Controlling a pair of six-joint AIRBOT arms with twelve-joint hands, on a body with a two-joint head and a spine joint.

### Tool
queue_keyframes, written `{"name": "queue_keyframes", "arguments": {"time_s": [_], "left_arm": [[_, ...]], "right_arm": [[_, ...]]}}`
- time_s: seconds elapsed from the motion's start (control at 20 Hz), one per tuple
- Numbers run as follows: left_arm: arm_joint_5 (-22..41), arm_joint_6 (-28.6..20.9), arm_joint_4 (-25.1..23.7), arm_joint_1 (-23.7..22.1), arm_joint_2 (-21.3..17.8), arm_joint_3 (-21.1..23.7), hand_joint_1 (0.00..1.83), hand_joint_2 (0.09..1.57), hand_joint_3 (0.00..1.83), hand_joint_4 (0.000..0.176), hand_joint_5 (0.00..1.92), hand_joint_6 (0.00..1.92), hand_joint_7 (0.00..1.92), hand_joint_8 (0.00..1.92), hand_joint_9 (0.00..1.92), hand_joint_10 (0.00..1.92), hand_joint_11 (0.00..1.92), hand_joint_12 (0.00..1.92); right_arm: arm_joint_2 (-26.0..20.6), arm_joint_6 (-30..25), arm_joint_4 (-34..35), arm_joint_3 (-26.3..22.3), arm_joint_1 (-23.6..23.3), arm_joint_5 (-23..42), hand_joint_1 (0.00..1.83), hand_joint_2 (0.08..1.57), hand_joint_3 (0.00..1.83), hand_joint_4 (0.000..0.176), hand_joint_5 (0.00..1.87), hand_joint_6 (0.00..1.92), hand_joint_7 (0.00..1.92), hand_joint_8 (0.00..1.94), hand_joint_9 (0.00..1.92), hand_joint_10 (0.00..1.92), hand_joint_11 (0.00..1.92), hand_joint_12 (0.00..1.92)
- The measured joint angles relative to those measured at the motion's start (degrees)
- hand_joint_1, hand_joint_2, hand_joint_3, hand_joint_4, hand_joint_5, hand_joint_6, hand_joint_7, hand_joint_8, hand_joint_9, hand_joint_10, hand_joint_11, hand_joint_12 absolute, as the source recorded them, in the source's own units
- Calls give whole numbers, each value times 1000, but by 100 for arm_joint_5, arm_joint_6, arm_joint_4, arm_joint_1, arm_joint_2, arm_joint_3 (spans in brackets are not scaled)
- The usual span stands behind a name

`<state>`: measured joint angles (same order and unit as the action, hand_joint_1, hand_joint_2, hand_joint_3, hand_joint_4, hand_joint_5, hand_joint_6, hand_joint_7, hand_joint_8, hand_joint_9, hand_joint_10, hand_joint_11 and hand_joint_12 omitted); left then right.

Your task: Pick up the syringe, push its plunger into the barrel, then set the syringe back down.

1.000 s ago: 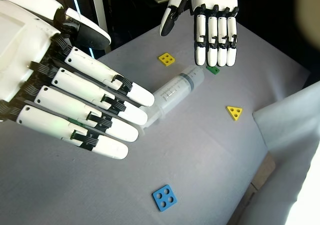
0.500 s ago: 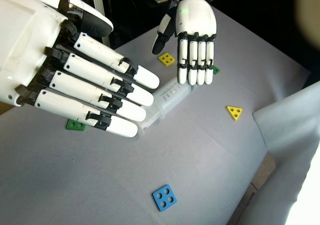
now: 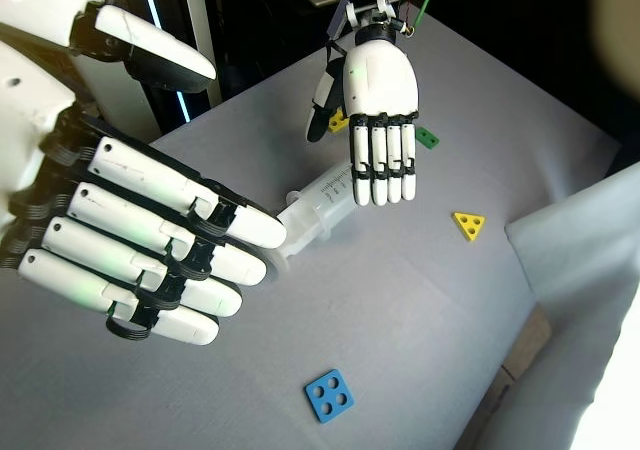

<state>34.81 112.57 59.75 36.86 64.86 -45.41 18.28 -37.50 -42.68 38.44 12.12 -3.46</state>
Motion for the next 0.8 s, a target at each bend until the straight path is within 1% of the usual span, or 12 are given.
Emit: {"name": "queue_keyframes", "arguments": {"time_s": [0.1,0.2,0.25,0.35,0.5,0.55,0.6,0.7,0.8], "left_arm": [[28,33,37,66,199,-155,892,920,8,0,6,2,0,0,0,0,13,9],[22,31,50,140,369,-293,887,907,1,0,27,9,0,0,0,0,34,20],[0,31,76,170,435,-361,891,903,0,0,33,10,4,1,0,0,38,22],[7,31,79,214,544,-442,865,922,7,0,24,4,0,0,0,0,24,19],[46,33,164,297,634,-483,861,918,4,0,25,3,0,0,0,0,38,29],[94,33,201,330,678,-505,894,919,3,0,26,4,0,0,0,0,19,24],[131,24,262,345,688,-527,894,919,3,0,26,4,0,0,0,0,19,24],[221,33,337,354,732,-595,858,927,6,0,16,1,0,0,0,0,31,33],[256,33,420,354,804,-667,863,934,8,0,24,4,2,1,0,0,25,34]], "right_arm": [[-24,0,682,-85,0,-415,0,1319,2,0,201,6,130,0,69,2,0,92],[-85,-2,966,-175,22,-704,0,1315,0,0,199,2,141,2,74,3,0,132],[-98,4,1043,-219,39,-763,0,1314,0,0,207,3,161,5,91,7,0,190],[-125,-2,1449,-297,39,-835,0,1313,0,0,206,1,160,0,87,2,0,145],[-129,-599,1523,-382,39,-1001,0,1306,0,0,234,8,149,1,85,1,0,157],[-129,-988,1526,-380,39,-1185,0,1310,0,0,225,2,157,3,96,4,0,182],[-129,-1152,1521,-380,39,-1331,0,1310,0,0,225,2,157,3,96,4,0,182],[-151,-1228,1532,-380,39,-1598,0,1301,0,0,231,4,159,2,97,4,0,189],[-153,-1244,1526,-376,39,-1628,0,1308,0,0,220,0,149,0,88,0,0,193]]}}
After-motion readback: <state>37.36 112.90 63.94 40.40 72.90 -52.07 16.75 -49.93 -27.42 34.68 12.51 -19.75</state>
